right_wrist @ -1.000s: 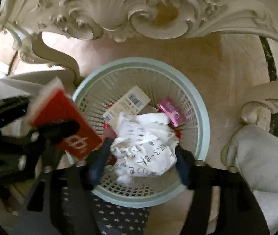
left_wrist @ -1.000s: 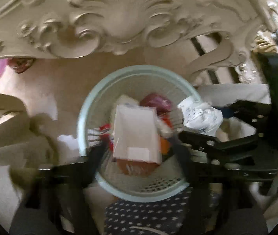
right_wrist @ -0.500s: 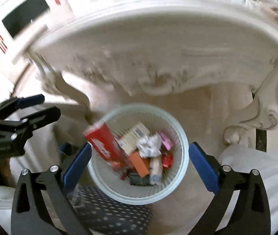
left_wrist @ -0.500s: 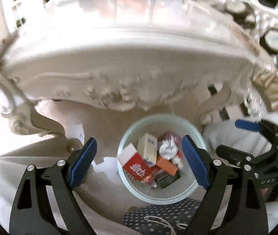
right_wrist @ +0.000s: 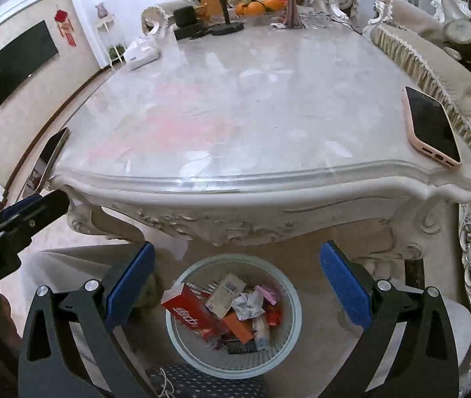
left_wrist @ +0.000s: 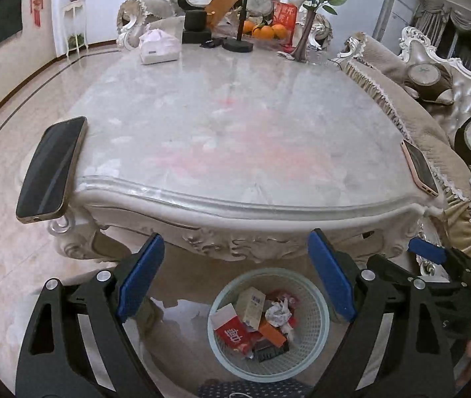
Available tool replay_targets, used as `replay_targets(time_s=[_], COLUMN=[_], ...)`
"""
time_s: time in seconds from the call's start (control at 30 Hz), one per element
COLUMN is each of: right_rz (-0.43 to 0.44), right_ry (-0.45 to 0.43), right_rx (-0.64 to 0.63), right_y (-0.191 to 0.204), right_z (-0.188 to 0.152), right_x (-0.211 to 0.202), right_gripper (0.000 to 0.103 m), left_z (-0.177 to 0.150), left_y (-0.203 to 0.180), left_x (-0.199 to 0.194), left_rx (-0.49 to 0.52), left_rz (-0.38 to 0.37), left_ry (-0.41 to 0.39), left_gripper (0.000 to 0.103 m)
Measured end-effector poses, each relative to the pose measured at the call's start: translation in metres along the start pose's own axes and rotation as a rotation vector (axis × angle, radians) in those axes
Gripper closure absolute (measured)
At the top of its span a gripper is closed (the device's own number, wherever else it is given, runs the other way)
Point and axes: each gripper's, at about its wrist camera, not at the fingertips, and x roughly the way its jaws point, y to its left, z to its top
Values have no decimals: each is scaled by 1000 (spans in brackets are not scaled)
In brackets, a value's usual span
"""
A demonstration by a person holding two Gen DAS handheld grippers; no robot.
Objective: Collect trash
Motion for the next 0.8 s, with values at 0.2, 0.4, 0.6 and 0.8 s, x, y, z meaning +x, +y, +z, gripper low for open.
replay_targets(time_s=[0.2, 0.4, 0.6, 0.8], right_rz=[-36, -37, -33, -25], right_ry=[-5, 13, 17, 36], right_rx=[32, 9, 14, 38], right_y=[-2, 8, 8, 2], right_z=[-9, -19, -28, -27], right_x=[-19, -23, -27, -18], right_gripper=[8, 8, 8, 8], left_z=[-8, -18, -26, -24], left_y=[-6, -12, -20, -25], left_x=[-13, -11, -16, -2], left_rx=[34, 29, 59, 70], left_rz=[4, -10, -2, 8], left_ry=[8, 32, 15, 45], left_gripper=[17, 17, 17, 17])
